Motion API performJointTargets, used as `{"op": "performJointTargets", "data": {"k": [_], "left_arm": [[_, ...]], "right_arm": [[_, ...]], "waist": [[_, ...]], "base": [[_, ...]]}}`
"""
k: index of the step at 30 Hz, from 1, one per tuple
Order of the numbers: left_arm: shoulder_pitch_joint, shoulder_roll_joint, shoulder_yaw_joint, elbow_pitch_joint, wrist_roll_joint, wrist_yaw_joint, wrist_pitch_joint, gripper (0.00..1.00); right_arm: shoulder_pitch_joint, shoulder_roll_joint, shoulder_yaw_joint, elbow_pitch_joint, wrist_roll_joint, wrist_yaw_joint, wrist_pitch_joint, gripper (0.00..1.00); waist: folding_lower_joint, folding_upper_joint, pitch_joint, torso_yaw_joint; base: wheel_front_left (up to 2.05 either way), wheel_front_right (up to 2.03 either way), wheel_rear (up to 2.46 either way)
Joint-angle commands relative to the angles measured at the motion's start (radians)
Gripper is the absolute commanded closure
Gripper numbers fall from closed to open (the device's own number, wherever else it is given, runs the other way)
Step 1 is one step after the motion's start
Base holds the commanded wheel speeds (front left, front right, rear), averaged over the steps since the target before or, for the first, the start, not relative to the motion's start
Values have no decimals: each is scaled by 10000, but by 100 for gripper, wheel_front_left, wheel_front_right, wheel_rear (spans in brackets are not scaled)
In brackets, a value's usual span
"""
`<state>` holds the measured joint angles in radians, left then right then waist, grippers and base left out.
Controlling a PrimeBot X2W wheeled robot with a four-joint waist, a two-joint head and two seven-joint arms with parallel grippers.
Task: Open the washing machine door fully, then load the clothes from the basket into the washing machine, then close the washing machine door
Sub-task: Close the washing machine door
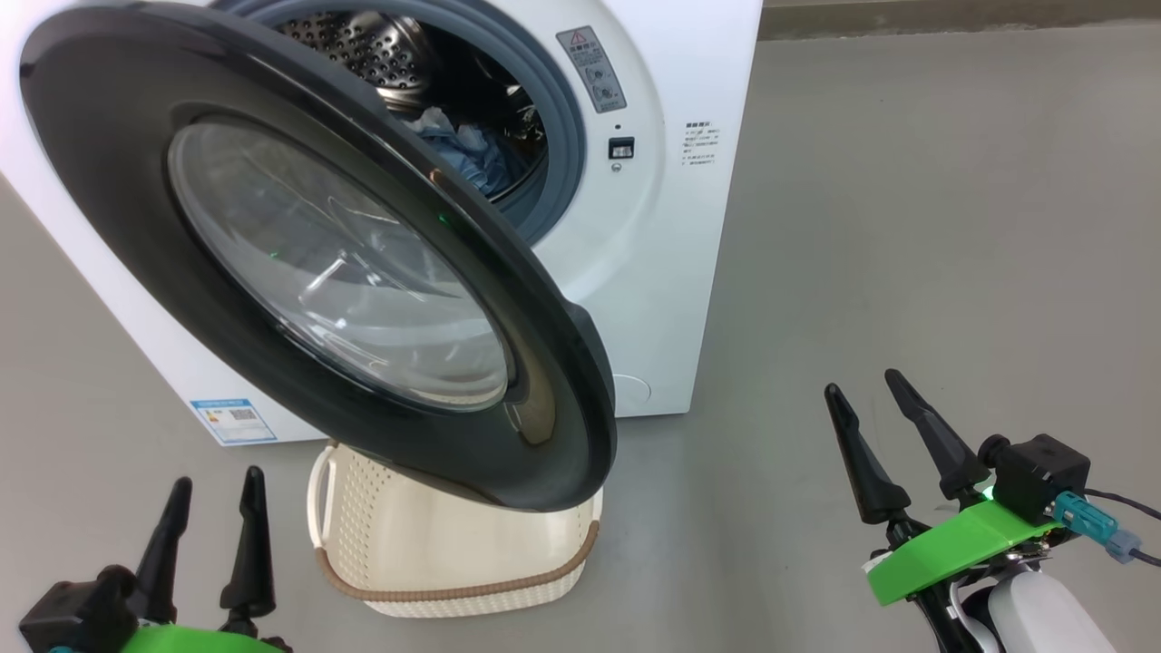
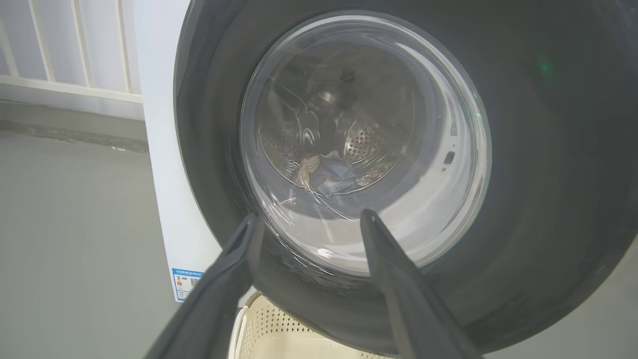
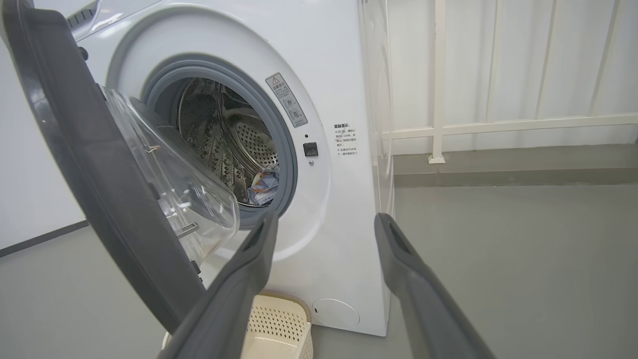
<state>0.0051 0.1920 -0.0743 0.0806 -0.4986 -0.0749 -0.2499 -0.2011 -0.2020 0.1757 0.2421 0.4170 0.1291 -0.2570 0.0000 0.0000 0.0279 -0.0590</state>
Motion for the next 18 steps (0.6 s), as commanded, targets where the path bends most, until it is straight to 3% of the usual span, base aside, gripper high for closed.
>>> {"op": "performJointTargets", "data": {"k": [1,18], "left_arm": [[-215,101,476,-319,299,12,-113,0],[-254,-694,1103,-379,1249,-405,-117,0]], "right_arm": [[-4,-108,142,-227,-11,16,-48,0],[-47,-138,73,-211,-18,16,-48,0]], "waist": [[0,0,38,29],[0,0,69,137]], "base": [[0,0,0],[0,0,0]]}}
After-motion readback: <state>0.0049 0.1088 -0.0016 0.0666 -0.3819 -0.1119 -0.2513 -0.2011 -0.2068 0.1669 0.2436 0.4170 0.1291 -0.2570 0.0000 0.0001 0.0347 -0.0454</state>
